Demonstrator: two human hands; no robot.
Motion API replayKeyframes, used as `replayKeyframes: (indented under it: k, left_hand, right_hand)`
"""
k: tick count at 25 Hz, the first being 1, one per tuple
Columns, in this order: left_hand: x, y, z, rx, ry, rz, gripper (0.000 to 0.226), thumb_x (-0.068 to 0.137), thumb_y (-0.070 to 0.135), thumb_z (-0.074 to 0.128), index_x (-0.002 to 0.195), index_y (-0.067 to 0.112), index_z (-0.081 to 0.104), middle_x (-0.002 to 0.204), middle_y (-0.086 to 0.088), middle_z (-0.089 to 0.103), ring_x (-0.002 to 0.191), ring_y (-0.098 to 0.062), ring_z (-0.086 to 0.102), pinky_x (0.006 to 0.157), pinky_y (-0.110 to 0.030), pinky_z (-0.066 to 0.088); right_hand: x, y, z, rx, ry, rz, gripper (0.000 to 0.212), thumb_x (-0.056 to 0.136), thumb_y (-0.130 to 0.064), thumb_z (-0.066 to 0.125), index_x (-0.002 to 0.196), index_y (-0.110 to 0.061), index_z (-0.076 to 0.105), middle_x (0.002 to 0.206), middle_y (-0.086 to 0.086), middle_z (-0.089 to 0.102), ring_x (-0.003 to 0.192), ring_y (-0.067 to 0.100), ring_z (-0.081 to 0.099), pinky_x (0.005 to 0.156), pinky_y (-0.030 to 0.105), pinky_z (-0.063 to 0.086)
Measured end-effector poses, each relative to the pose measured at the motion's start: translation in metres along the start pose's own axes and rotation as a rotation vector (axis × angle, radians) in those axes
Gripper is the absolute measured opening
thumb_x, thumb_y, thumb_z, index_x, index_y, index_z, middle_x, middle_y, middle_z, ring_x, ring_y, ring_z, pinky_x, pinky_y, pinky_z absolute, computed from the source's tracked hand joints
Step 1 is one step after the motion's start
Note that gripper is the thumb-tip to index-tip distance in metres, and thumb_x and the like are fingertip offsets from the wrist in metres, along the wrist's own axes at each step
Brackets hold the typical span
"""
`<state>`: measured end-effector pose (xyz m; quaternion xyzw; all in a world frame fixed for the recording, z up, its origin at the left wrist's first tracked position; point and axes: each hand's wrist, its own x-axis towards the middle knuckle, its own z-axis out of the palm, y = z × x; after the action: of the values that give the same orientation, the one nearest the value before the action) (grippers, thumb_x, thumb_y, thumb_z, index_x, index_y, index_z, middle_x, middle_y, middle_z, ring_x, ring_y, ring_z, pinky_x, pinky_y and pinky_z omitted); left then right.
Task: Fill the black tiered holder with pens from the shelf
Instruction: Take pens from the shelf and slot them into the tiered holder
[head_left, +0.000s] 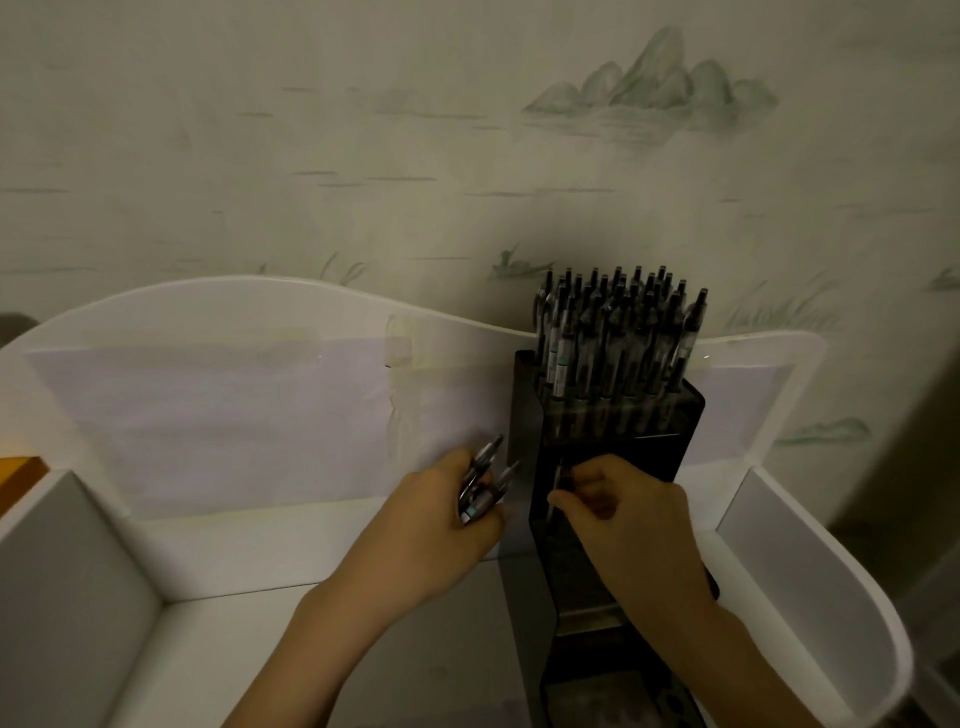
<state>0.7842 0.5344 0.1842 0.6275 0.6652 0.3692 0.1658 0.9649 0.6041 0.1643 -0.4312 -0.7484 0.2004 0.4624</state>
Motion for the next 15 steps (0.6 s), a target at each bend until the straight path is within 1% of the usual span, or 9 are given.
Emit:
replayKeyframes:
  k: [2, 5, 7, 9, 10, 12, 13, 15]
  left_hand:
    - [0.000, 0.000, 0.000, -0.007, -0.001, -0.003, 0.016, 0.086, 0.035, 0.066, 0.083, 0.029, 0.051, 0.073, 0.011, 0.058, 0.066, 0.007, 0.055, 0.052, -0.009, 0.038]
    - [-0.002, 0.001, 0.002, 0.000, -0.016, -0.002, 0.015, 0.085, 0.030, 0.065, 0.084, 0.027, 0.051, 0.072, 0.009, 0.059, 0.063, 0.002, 0.055, 0.051, -0.014, 0.039]
    - [-0.003, 0.002, 0.005, -0.007, -0.035, -0.003, 0.013, 0.084, 0.025, 0.064, 0.086, 0.024, 0.052, 0.074, 0.006, 0.061, 0.064, -0.003, 0.057, 0.057, -0.024, 0.046]
    - [-0.004, 0.004, 0.007, -0.021, -0.055, -0.008, 0.012, 0.084, 0.022, 0.064, 0.087, 0.021, 0.052, 0.076, 0.003, 0.062, 0.066, -0.007, 0.059, 0.064, -0.035, 0.050]
    - [-0.005, 0.005, 0.008, -0.021, -0.061, -0.007, 0.012, 0.084, 0.022, 0.063, 0.086, 0.021, 0.051, 0.075, 0.003, 0.062, 0.067, -0.009, 0.059, 0.065, -0.038, 0.051]
    - [-0.005, 0.006, 0.012, -0.008, -0.066, 0.000, 0.013, 0.084, 0.024, 0.063, 0.085, 0.024, 0.050, 0.075, 0.003, 0.062, 0.067, -0.010, 0.060, 0.065, -0.040, 0.051]
    - [-0.006, 0.007, 0.014, -0.004, -0.065, 0.008, 0.014, 0.083, 0.025, 0.063, 0.086, 0.026, 0.050, 0.076, 0.004, 0.062, 0.067, -0.009, 0.060, 0.064, -0.039, 0.052]
    - [-0.006, 0.010, 0.019, -0.007, -0.058, 0.034, 0.015, 0.083, 0.028, 0.062, 0.086, 0.031, 0.048, 0.075, 0.006, 0.062, 0.065, -0.006, 0.060, 0.057, -0.034, 0.051]
  right_hand:
    - [-0.003, 0.003, 0.005, -0.029, -0.014, 0.031, 0.016, 0.077, -0.022, 0.081, 0.087, -0.013, 0.073, 0.072, -0.017, 0.062, 0.065, -0.010, 0.060, 0.066, -0.002, 0.043]
    - [-0.002, 0.003, 0.004, -0.025, -0.022, 0.045, 0.018, 0.076, -0.023, 0.081, 0.090, -0.013, 0.074, 0.078, -0.008, 0.071, 0.068, -0.007, 0.061, 0.068, -0.001, 0.044]
    - [-0.004, 0.000, -0.001, -0.005, -0.021, 0.046, 0.026, 0.075, -0.024, 0.082, 0.097, -0.015, 0.072, 0.082, -0.006, 0.072, 0.069, -0.005, 0.063, 0.068, 0.000, 0.045]
    - [-0.009, -0.005, -0.008, 0.012, 0.016, 0.038, 0.036, 0.073, -0.027, 0.083, 0.105, -0.021, 0.066, 0.083, -0.010, 0.069, 0.070, -0.001, 0.063, 0.067, 0.006, 0.049]
    - [-0.011, -0.008, -0.012, 0.012, 0.051, 0.016, 0.037, 0.073, -0.028, 0.083, 0.105, -0.023, 0.064, 0.082, -0.011, 0.066, 0.071, 0.002, 0.063, 0.065, 0.010, 0.050]
    - [-0.015, -0.014, -0.016, 0.044, 0.089, -0.047, 0.025, 0.075, -0.031, 0.079, 0.096, -0.022, 0.067, 0.078, -0.012, 0.065, 0.071, 0.007, 0.063, 0.062, 0.014, 0.051]
    - [-0.017, -0.018, -0.016, 0.108, 0.052, -0.045, 0.021, 0.076, -0.036, 0.075, 0.091, -0.022, 0.070, 0.076, -0.012, 0.066, 0.071, 0.007, 0.064, 0.063, 0.014, 0.052]
    - [-0.020, -0.027, -0.016, 0.278, -0.109, 0.044, 0.027, 0.072, -0.048, 0.071, 0.086, -0.025, 0.074, 0.077, -0.012, 0.071, 0.075, 0.005, 0.067, 0.066, 0.015, 0.054]
